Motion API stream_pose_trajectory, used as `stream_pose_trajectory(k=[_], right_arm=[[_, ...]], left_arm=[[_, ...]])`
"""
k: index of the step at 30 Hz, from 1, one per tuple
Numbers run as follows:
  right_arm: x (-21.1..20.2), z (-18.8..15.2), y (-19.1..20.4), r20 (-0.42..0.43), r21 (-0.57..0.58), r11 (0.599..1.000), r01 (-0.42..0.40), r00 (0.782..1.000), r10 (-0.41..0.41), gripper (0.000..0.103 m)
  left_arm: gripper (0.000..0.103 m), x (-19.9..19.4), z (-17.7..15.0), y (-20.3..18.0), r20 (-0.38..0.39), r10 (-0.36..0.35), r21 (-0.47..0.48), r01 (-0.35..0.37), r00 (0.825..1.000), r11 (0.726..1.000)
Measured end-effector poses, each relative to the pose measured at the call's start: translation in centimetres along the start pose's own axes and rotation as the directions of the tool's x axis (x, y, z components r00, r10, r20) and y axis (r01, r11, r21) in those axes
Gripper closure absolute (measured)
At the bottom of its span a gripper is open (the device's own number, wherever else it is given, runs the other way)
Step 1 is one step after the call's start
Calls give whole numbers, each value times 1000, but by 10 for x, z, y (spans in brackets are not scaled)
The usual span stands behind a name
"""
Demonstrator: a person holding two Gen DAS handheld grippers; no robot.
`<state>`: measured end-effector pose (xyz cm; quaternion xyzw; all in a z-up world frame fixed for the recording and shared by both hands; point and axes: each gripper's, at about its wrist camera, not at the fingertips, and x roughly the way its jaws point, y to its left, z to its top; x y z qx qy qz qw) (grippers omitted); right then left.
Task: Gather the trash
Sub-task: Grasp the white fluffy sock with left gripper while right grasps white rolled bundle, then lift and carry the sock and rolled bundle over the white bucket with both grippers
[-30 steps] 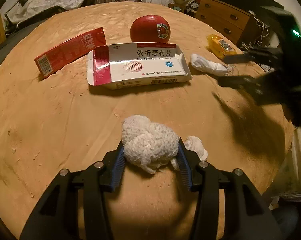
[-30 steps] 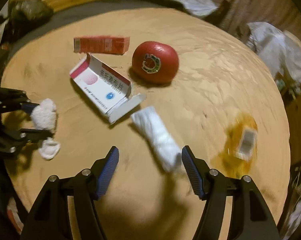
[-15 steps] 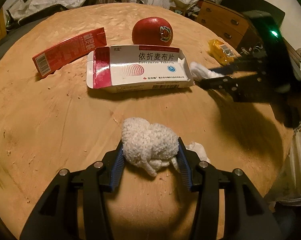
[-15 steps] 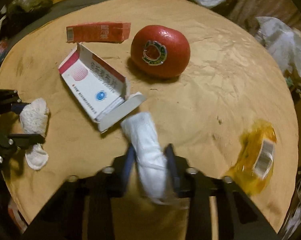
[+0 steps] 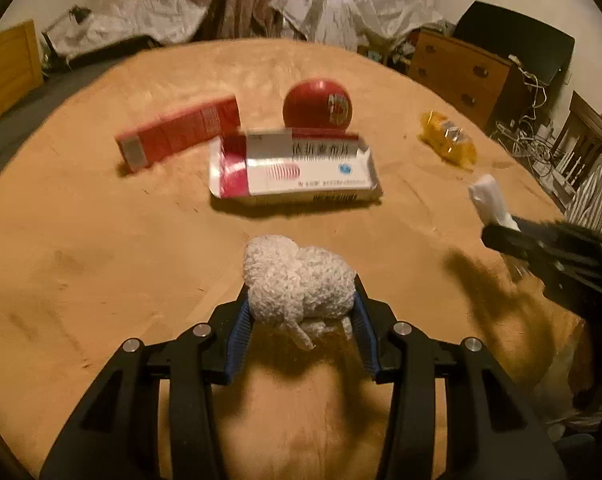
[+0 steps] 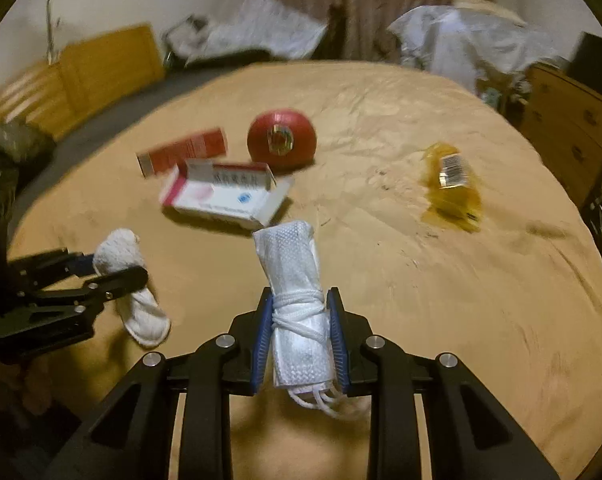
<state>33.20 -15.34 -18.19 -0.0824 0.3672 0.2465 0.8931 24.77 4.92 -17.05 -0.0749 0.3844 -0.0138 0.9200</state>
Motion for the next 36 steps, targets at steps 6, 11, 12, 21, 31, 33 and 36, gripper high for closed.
stream_pose_trajectory(k=[6,11,12,21,31,33,36], right_arm=[[-53,-15,28,120,32,999,17,993,-20,75],[-93,-18,47,220,72,997,23,975,-39,75],[-101,-19,51,239,81,996,26,970,-45,75],[-162,-30,74,365,118,990,74,924,-112,74],[-206,-38,94,435,105,988,114,888,-149,74],[-209,-39,95,436,105,988,115,887,-149,74],[-209,-39,95,435,104,988,114,888,-148,74]], left_arm=[[60,-52,1,-14,111,15,56,-21,994,998],[60,-101,2,-28,226,57,81,-78,972,994],[60,-109,1,-31,248,68,83,-92,966,992],[60,-161,-5,-46,398,153,58,-192,905,980],[60,-181,-9,-55,456,161,44,-203,876,978],[60,-182,-9,-55,461,161,41,-202,873,978],[60,-183,-10,-55,461,161,41,-203,872,978]])
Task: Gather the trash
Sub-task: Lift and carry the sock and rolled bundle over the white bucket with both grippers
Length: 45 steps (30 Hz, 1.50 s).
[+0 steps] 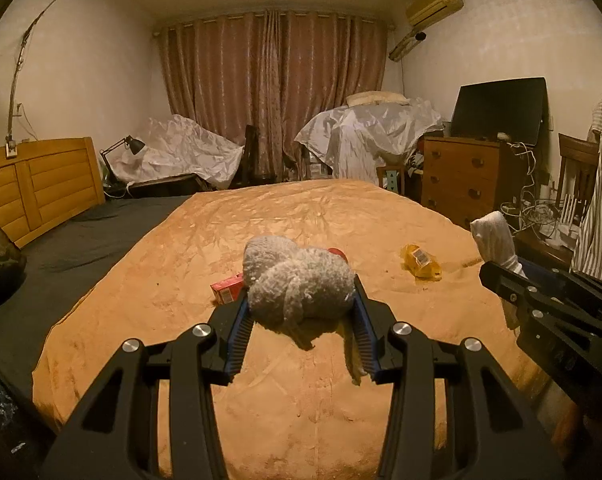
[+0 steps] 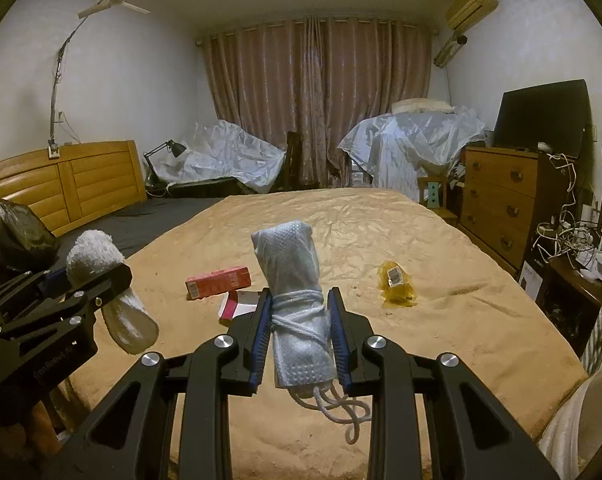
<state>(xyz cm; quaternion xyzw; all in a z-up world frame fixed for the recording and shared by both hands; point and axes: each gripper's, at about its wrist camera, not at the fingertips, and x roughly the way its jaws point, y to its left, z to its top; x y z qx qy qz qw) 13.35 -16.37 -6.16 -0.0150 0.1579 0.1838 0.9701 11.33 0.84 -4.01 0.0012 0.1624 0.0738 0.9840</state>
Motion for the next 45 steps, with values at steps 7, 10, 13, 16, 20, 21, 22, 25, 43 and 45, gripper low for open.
stream_pose_trajectory(k=[7,10,13,16,20,21,22,25,43,45], right_arm=[[-9,0,3,-8,-5,1000,-5,1000,5,74],[-11,2,3,-3,-5,1000,1,1000,-1,74],[-13,4,-5,8,-2,1000,18,1000,-18,74],[-28,10,-15,23,5,999,45,999,-45,74],[-57,16,-40,46,17,995,102,994,-103,74],[-65,18,-48,50,21,993,119,991,-120,74],[-70,18,-55,53,25,991,135,989,-136,74],[-92,19,-84,51,40,981,190,980,-192,74],[-195,-9,-281,-91,125,881,456,890,-447,74],[-207,-17,-308,-134,148,869,473,880,-456,74]], left_arm=[[60,0,1,-3,-6,-5,1,5,1000,1000],[60,1,2,-10,-7,-19,6,19,1000,1000],[60,1,6,-17,0,-44,12,44,999,999],[60,3,12,-31,6,-80,22,80,997,997],[60,5,19,-59,11,-136,37,136,991,990],[60,4,22,-69,14,-154,44,153,988,987],[60,4,23,-77,15,-171,51,170,985,984],[60,1,27,-106,18,-229,73,227,973,971],[60,-5,29,-263,-88,-518,168,525,851,834],[59,-5,25,-281,-122,-548,178,561,828,808]])
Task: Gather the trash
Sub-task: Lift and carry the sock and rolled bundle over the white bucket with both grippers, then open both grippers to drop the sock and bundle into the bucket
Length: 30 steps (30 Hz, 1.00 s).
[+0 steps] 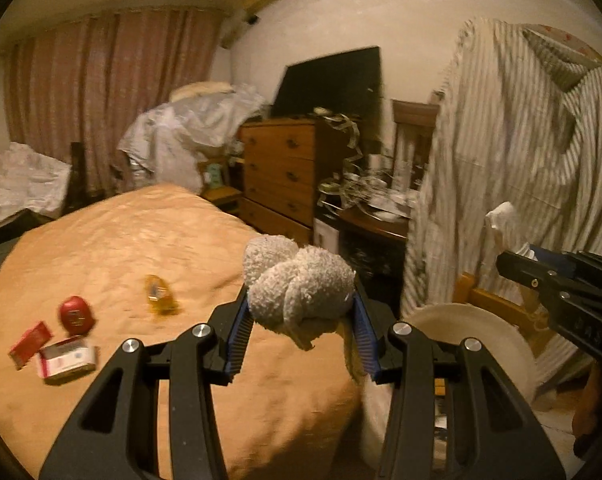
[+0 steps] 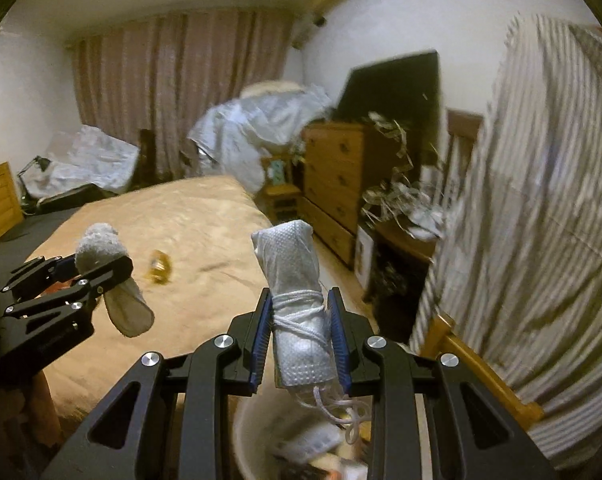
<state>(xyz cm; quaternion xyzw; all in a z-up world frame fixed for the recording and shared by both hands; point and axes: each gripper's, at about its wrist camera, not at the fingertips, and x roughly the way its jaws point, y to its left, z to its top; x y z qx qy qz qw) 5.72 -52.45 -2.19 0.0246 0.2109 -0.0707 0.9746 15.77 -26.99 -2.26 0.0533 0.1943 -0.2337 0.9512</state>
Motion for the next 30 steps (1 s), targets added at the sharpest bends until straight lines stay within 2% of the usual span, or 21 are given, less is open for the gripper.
stream_pose_trajectory(k=[3,7,10,12,17,20,30], right_arm=[[13,-4,-38,-78,32,999,10,997,-7,74],[37,-13,-84,-210,59,998,22,978,-9,74],[56,-13,-98,-290,72,997,10,957,11,74],[70,-17,-109,-355,74,997,-5,934,31,74],[97,-25,-121,-468,61,998,-23,883,49,74],[105,-29,-129,-498,64,998,-15,866,45,74],[103,-33,-135,-502,106,994,-8,863,60,74]], left_arm=[[60,14,-1,-22,-41,-60,13,61,997,998],[60,33,-4,-48,-109,-139,23,142,984,990],[59,52,-11,-68,-178,-196,19,202,964,979],[60,67,-16,-80,-236,-232,14,242,944,970],[60,89,-29,-94,-326,-269,8,288,906,958],[60,95,-37,-91,-350,-260,7,280,900,960],[60,106,-42,-82,-384,-245,5,267,890,964]])
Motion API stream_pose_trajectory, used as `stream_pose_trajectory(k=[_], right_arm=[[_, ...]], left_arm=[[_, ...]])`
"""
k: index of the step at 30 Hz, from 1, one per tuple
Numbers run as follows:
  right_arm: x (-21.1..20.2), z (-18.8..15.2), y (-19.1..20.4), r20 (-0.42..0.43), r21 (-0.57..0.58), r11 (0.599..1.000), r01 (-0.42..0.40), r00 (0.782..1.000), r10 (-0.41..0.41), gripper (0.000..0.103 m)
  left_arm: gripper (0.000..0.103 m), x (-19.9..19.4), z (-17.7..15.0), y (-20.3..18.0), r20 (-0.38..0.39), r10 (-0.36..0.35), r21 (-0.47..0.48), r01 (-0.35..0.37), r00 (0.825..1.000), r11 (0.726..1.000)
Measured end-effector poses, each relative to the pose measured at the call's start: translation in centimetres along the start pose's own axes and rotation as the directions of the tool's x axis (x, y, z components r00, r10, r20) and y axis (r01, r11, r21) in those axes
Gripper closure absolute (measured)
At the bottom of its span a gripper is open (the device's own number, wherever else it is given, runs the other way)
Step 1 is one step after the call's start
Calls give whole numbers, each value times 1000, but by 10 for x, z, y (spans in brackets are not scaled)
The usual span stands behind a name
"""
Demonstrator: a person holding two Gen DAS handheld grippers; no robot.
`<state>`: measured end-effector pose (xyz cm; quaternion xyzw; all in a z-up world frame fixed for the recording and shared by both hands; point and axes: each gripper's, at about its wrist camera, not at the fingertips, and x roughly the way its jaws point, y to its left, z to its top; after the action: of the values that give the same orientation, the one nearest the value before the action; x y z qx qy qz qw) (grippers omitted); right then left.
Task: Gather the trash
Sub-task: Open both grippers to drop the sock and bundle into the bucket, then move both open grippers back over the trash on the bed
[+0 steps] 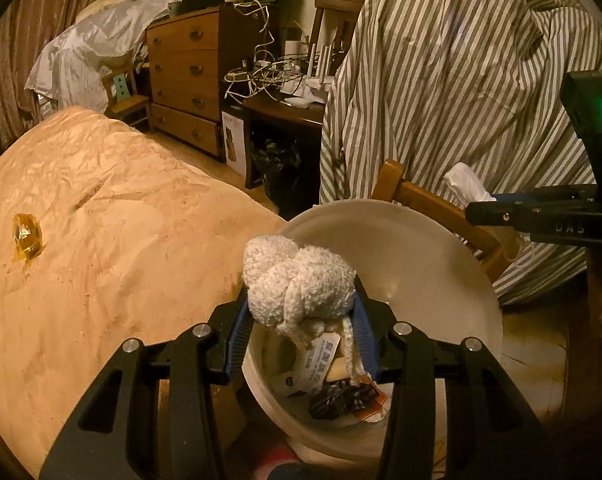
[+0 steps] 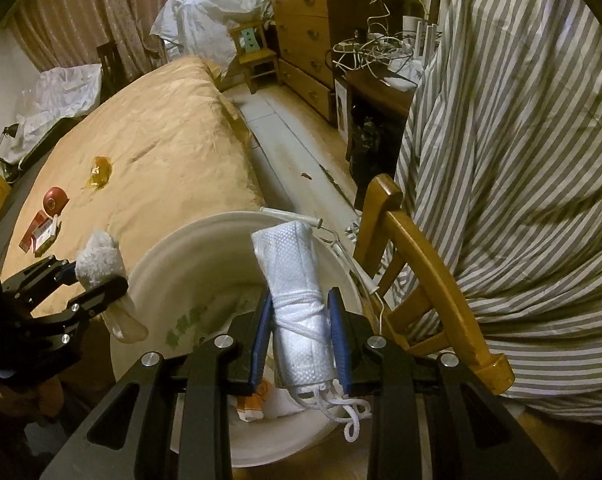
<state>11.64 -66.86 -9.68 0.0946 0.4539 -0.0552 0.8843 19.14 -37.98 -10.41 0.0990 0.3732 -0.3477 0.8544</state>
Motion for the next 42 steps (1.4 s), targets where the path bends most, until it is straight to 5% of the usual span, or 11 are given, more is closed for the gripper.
stream_pose_trajectory(k=[9,11,13,25,37,42], right_arm=[[-2,5,6,22,-6,1000,-12,1000,12,73],[-3,7,7,30,-1,1000,-11,999,11,61],[-5,7,6,39,4,1000,-11,999,11,55],[-11,7,17,62,-8,1000,-23,998,24,54],[-31,1,85,170,-100,994,-46,984,63,37],[-30,-3,135,193,-166,980,-112,971,144,31]], left_arm=[[54,-3,0,-3,3,7,3,-7,1000,1000],[39,-4,0,-2,10,17,0,-17,1000,1000],[35,-6,-1,-1,16,24,-1,-24,1000,1000],[35,-9,-2,3,16,27,-4,-27,1000,1000],[35,-31,-18,39,34,39,-33,-38,999,999],[30,-52,-38,86,46,96,-72,-93,994,993]])
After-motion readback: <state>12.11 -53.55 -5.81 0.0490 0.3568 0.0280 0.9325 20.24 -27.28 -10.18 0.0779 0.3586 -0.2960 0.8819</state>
